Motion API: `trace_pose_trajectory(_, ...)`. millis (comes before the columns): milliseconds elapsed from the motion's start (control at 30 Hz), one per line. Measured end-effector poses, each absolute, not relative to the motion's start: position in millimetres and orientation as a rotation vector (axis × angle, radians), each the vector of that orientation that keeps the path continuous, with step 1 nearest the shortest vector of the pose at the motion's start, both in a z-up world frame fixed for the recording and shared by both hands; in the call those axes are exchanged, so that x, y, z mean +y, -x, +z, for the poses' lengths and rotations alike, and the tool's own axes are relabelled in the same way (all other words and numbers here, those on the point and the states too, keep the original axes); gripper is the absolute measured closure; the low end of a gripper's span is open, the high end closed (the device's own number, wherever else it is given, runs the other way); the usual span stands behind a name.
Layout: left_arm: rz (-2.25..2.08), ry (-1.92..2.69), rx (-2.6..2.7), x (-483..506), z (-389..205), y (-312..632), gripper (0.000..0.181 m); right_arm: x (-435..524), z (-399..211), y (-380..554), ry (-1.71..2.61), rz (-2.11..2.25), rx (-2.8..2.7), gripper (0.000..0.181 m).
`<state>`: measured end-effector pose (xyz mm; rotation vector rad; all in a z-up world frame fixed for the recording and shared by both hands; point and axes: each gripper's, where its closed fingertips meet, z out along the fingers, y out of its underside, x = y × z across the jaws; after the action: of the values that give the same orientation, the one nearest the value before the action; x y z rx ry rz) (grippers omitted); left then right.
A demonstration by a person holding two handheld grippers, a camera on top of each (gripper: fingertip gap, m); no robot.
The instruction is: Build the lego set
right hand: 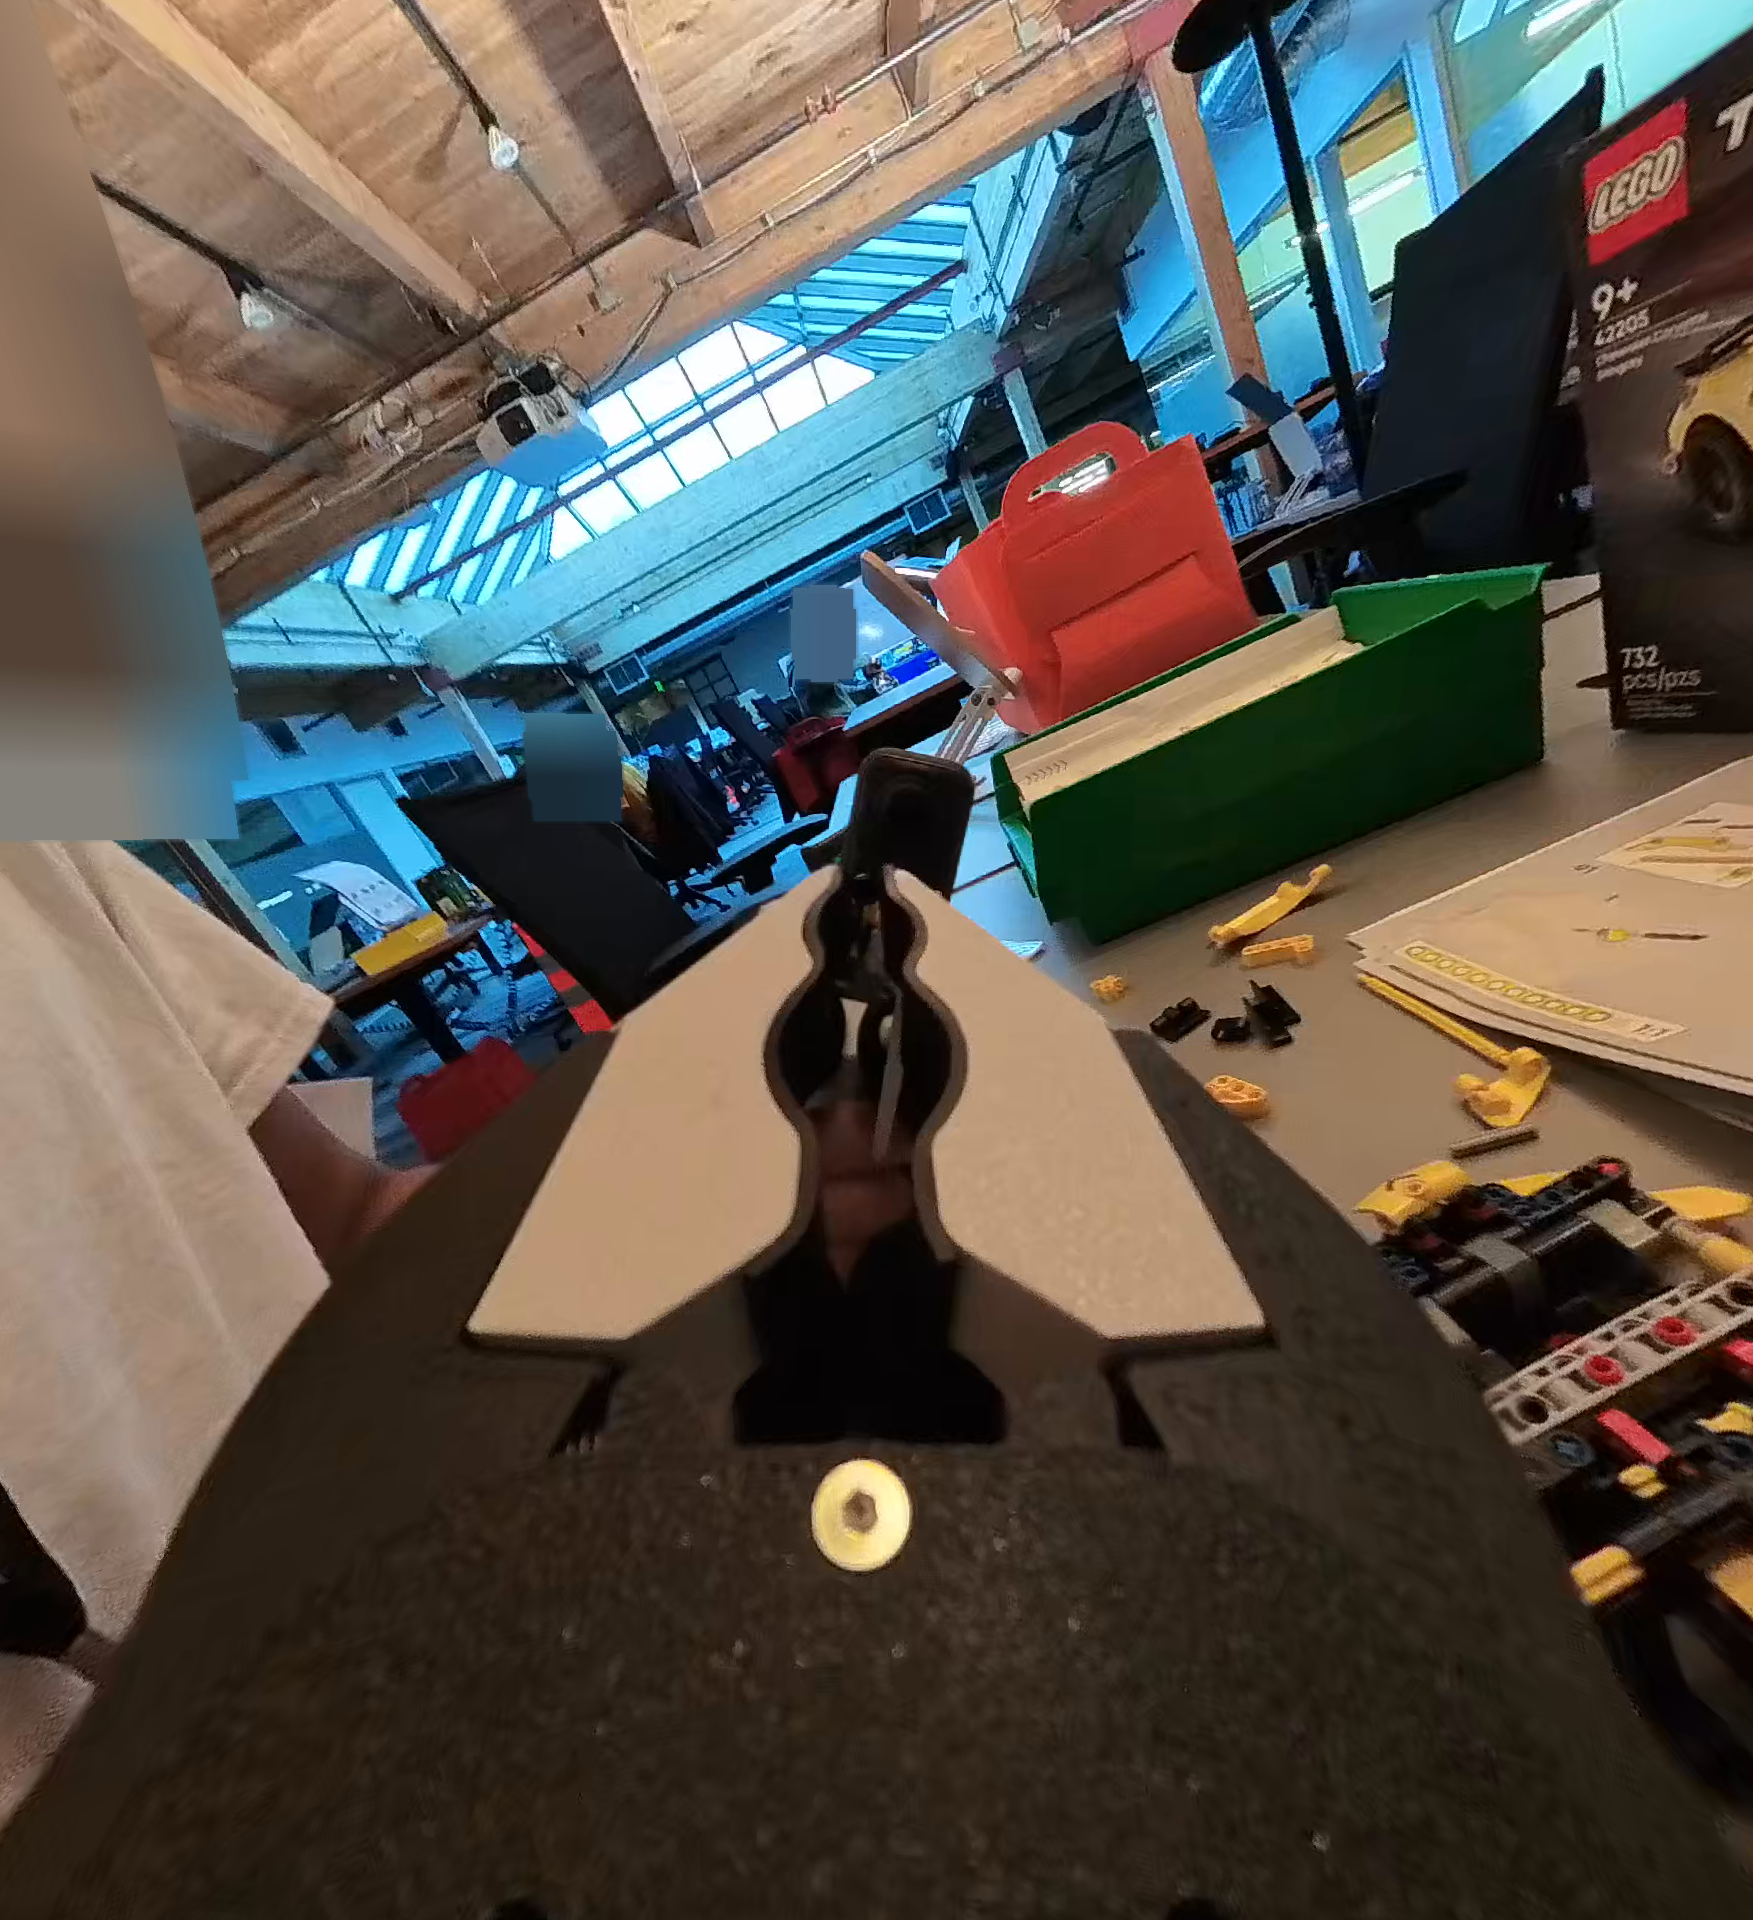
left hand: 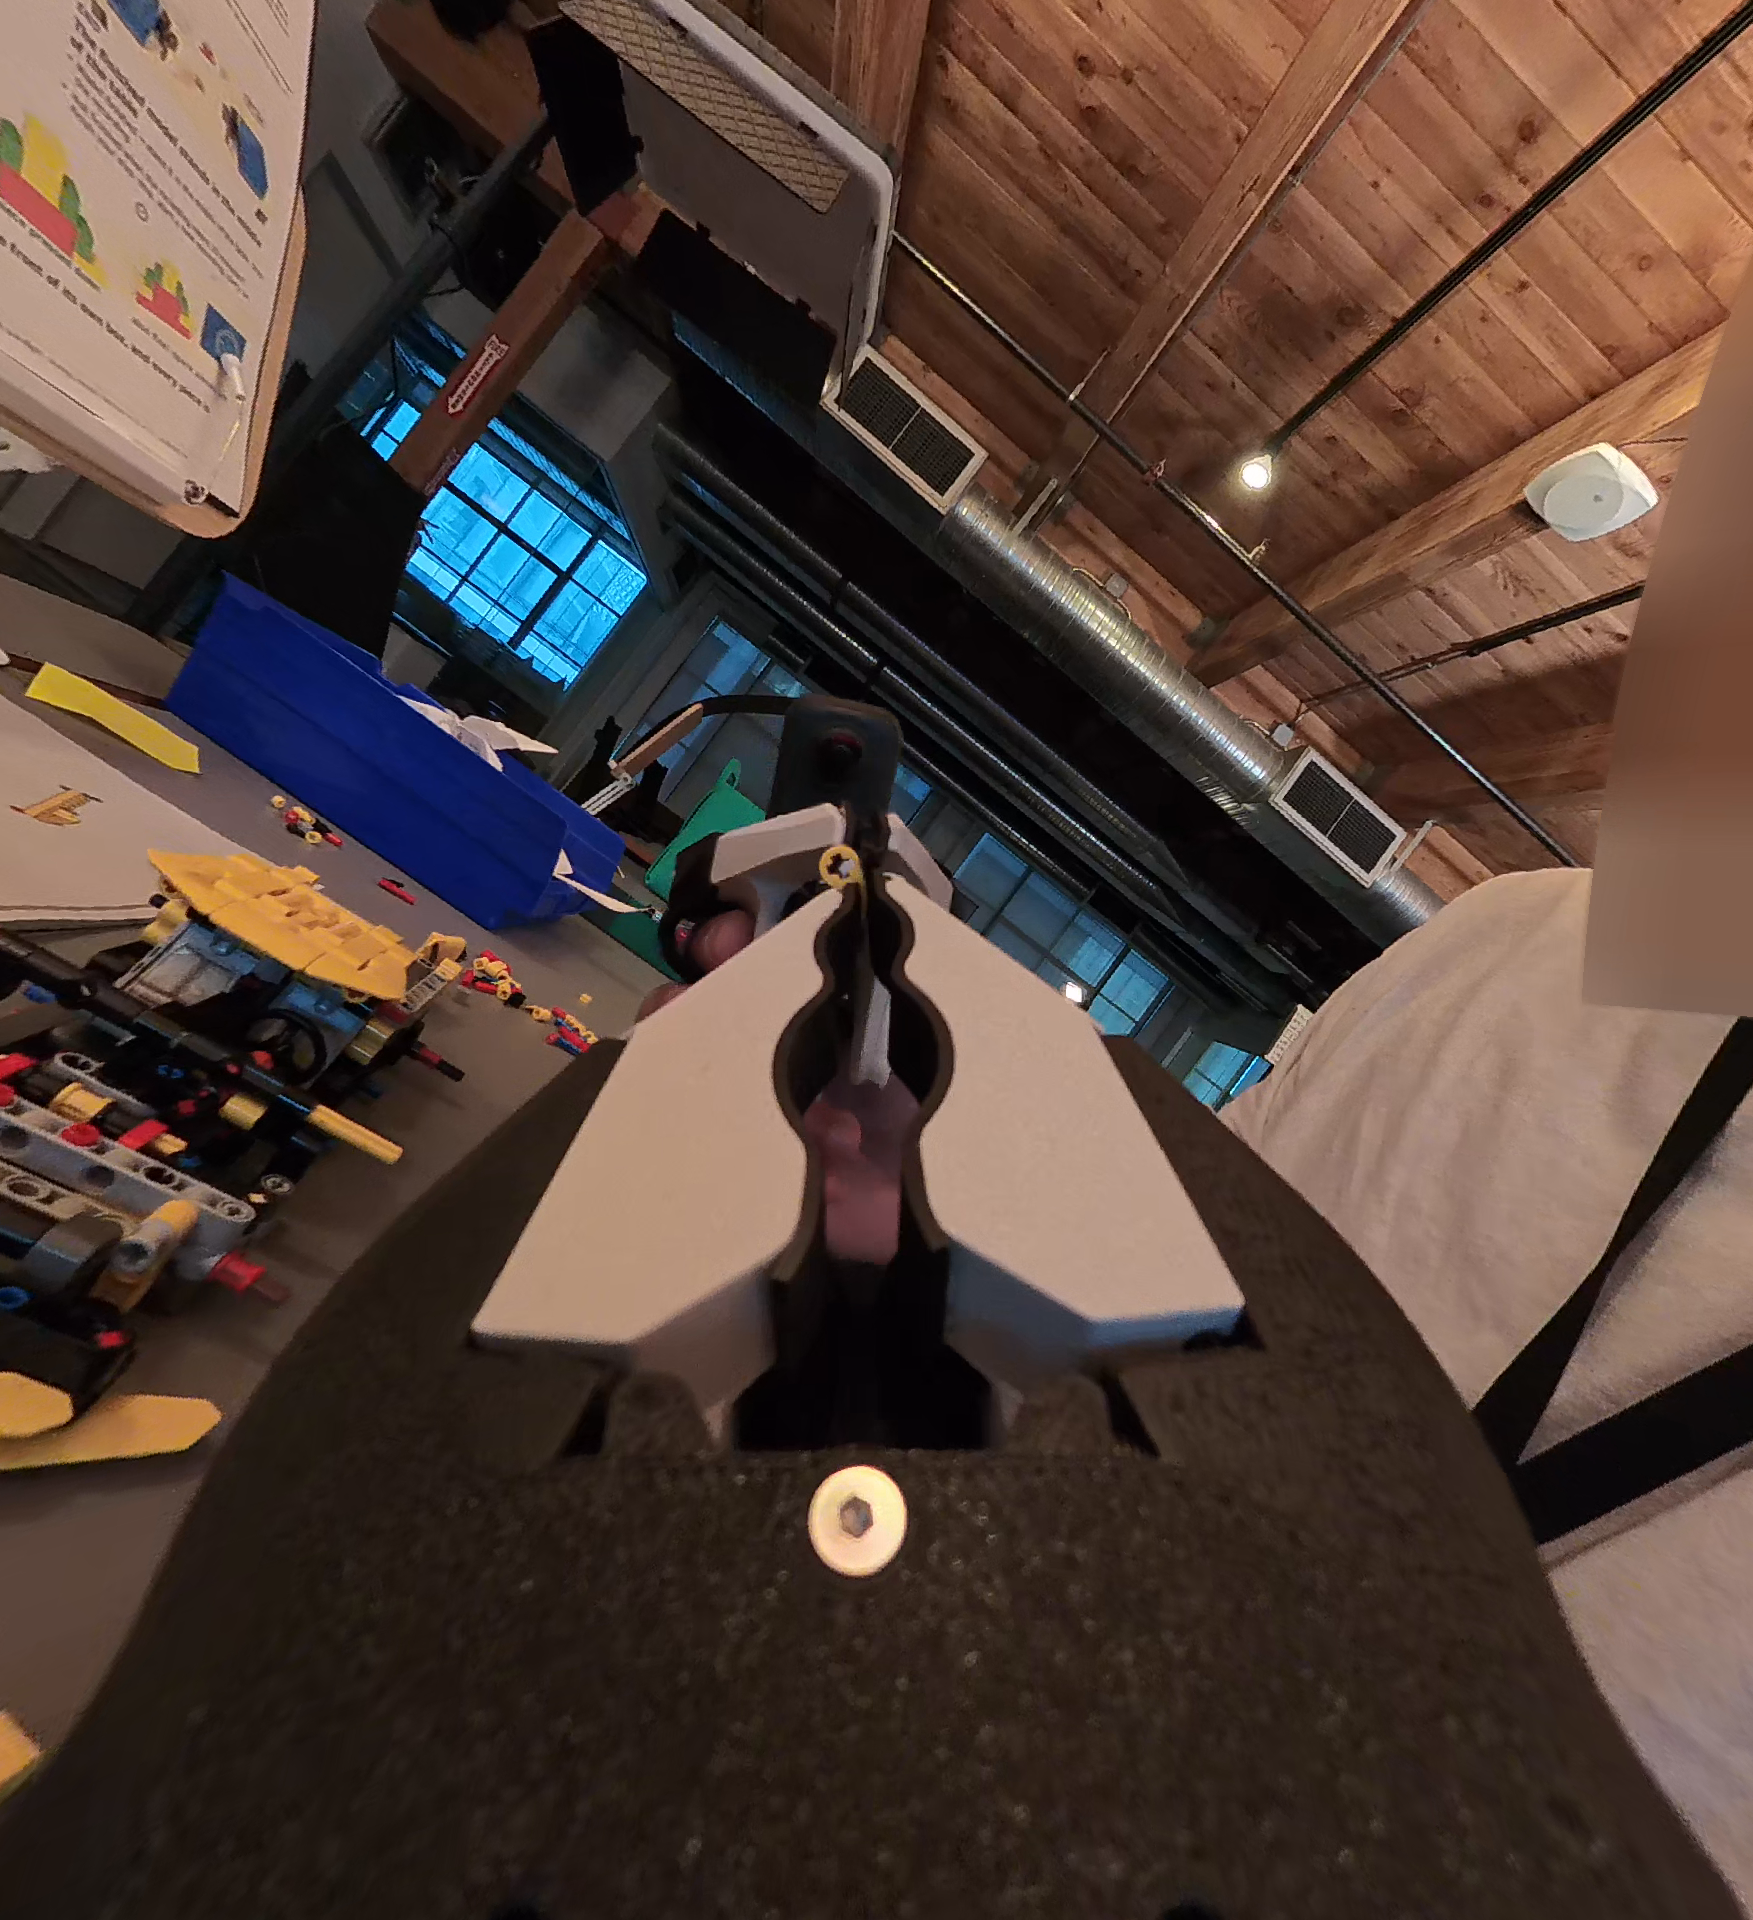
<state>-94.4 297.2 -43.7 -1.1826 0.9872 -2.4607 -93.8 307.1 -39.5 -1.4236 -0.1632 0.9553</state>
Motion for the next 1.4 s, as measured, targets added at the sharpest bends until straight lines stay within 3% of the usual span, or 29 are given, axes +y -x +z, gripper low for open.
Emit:
trace_pose_trajectory(533,-2.580,1.086,1.012,289,-35,104,0.181,291,-33,94,1.644,0.445,-0.549,0.177)
trace_pose_trajectory(1400,-2.723,1.126,0.977,288,-39,104,0.181,288,-40,97,1.648,0.289,-0.669,0.178)
